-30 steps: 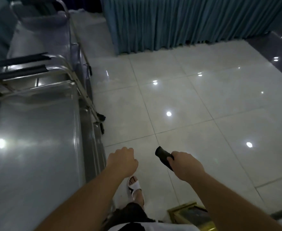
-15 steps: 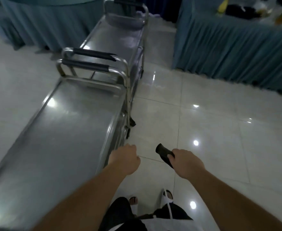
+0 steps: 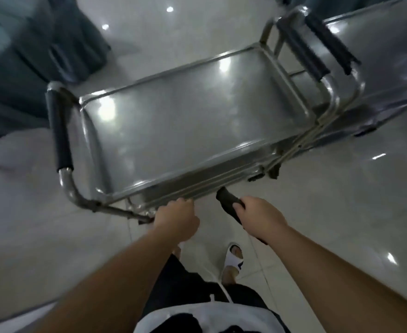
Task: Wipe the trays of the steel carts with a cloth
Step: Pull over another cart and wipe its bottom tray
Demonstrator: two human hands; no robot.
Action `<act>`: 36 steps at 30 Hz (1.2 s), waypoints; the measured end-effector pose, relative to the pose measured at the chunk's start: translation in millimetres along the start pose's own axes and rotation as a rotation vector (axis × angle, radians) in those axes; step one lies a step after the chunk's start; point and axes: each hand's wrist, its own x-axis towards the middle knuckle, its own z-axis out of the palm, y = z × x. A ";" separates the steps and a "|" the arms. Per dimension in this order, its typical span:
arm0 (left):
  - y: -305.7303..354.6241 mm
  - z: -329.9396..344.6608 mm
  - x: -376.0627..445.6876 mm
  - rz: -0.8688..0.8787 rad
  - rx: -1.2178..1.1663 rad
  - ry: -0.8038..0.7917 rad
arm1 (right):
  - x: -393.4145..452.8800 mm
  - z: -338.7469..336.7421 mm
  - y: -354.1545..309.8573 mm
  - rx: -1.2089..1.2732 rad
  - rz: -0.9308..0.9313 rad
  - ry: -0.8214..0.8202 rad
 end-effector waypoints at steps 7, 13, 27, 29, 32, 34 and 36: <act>-58.9 81.6 -61.6 -0.241 -0.171 0.009 | -0.5 60.2 -35.5 -0.223 -0.173 -0.124; -114.6 138.8 -78.0 -0.327 -0.283 0.012 | 4.9 130.6 -71.2 -0.357 -0.186 -0.190; -207.2 303.2 -6.3 -0.464 -0.458 0.006 | 121.4 307.2 -99.4 -0.450 -0.299 -0.287; -212.1 326.7 17.5 -0.488 -0.470 -0.003 | 147.6 330.9 -94.5 -0.465 -0.299 -0.268; -219.4 354.5 59.1 -0.501 -0.440 -0.033 | 186.4 365.0 -85.6 -0.462 -0.282 -0.266; -226.1 370.4 88.8 -0.491 -0.427 -0.020 | 213.6 386.9 -79.1 -0.434 -0.305 -0.237; -235.7 382.6 117.9 -0.483 -0.419 0.018 | 241.2 408.0 -74.9 -0.416 -0.328 -0.189</act>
